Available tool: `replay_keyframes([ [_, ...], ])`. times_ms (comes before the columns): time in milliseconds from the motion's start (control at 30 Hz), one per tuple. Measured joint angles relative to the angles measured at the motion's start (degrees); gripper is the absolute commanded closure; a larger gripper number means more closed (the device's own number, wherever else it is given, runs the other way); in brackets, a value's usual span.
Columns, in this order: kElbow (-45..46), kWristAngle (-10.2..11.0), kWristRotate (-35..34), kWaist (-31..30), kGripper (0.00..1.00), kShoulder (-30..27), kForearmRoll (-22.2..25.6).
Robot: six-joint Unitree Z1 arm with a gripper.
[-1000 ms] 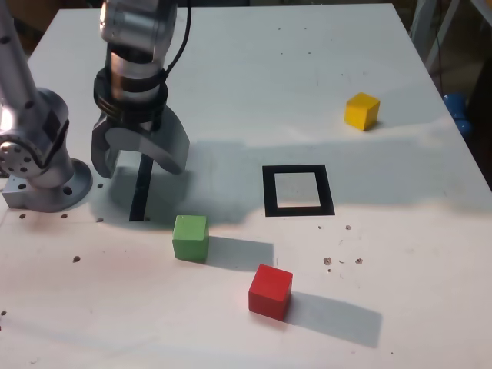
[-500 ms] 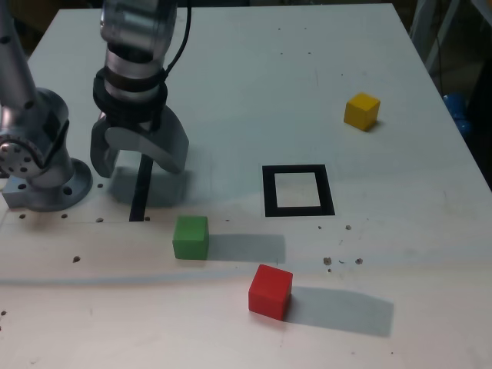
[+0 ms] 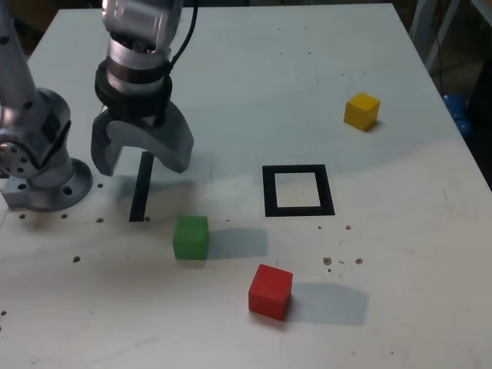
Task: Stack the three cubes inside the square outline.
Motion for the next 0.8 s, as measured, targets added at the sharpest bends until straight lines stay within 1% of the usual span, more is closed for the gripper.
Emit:
replay_keyframes([
  [133,-2.5,-1.3,-1.2,-2.6,0.01,0.1,1.6],
  [367,-10.4,-3.1,-4.7,-8.6,0.01,2.4,7.2],
  [467,-15.4,-3.5,-6.6,-11.8,0.01,4.4,10.7],
  [567,-21.0,-4.0,-8.5,-15.0,0.01,6.8,13.3],
  [800,-30.7,-4.9,-10.7,-19.6,0.01,12.7,16.0],
])
